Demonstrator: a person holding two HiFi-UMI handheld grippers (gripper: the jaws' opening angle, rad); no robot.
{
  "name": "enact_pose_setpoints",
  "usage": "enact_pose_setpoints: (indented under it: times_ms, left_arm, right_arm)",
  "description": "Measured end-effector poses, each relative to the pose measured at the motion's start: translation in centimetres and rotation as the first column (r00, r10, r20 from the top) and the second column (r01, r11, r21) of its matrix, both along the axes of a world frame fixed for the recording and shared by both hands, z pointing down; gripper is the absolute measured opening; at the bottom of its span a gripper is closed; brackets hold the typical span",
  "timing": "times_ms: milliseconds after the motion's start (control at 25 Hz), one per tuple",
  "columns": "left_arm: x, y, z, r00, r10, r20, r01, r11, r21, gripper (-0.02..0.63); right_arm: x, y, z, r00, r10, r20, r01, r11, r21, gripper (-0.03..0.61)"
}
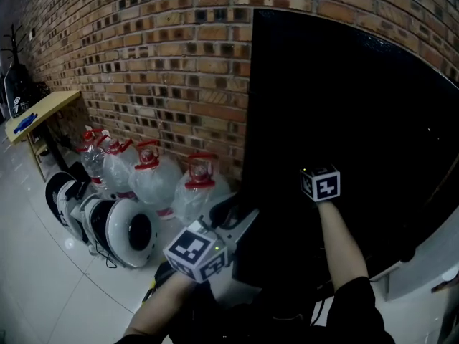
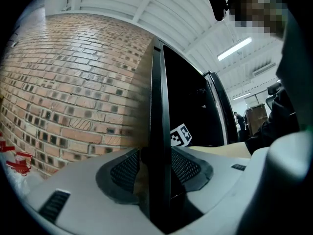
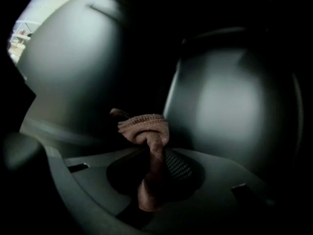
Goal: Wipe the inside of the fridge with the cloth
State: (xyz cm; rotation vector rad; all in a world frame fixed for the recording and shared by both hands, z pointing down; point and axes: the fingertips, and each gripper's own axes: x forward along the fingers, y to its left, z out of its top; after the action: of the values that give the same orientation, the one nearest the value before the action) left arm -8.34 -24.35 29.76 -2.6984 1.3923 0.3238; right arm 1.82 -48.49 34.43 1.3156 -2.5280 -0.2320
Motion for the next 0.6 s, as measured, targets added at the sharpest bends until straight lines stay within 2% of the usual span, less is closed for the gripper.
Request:
enact_pose_setpoints:
  times_ms: [280, 400, 600]
  left_arm:
    - [-0.6, 0.8, -0.6, 0.999, 0.027, -0.03, -0.027, 1.0, 0.009, 0.201]
    - [-0.4, 1.0, -1.5, 0.999, 0.036, -0.032, -0.035, 0.999, 0.023, 0.201]
    - [0.4, 0.8, -5.5, 1.0, 0.026, -0.01, -0.025, 0.997, 0.07, 0.209]
  right_arm:
    - [1.4, 1.1, -15.6, 0.995, 0.057, 0.087, -0.071, 0.982, 0.175, 0.08]
    - [1.5, 0.8, -18.9, 0.989, 0.086, 0.117, -0.107, 0.977, 0.185, 0.08]
    - [0.9, 0.4, -23.2, 0.966, 0.124, 0.226, -0.172, 0.964, 0.204, 0.08]
